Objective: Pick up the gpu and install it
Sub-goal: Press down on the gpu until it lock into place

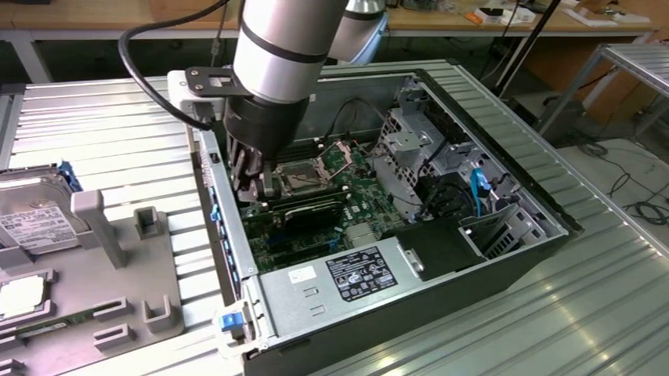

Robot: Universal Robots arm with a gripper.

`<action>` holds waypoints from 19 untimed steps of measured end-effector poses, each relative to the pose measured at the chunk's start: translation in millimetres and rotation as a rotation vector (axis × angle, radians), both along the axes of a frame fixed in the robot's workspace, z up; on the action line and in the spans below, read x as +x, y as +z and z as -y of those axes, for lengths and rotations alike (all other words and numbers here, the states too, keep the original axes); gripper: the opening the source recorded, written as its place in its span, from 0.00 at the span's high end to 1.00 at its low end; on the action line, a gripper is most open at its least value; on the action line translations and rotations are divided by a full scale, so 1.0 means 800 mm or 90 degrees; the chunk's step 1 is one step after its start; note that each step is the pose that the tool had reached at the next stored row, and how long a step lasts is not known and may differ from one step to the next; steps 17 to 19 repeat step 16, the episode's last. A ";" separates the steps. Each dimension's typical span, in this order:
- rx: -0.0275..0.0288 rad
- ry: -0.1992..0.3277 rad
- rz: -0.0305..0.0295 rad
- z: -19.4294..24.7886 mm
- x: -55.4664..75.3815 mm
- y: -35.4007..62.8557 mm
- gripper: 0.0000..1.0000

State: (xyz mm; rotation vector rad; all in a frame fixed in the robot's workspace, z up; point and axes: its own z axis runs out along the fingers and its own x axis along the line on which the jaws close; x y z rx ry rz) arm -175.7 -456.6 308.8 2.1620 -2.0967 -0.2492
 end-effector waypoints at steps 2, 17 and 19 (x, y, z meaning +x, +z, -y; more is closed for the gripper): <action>0.0000 0.000 0.0000 0.0000 0.000 0.000 0.89; 0.0000 0.000 0.0000 0.0000 0.000 0.000 0.89; 0.0000 0.000 0.0000 0.0000 0.000 0.000 0.89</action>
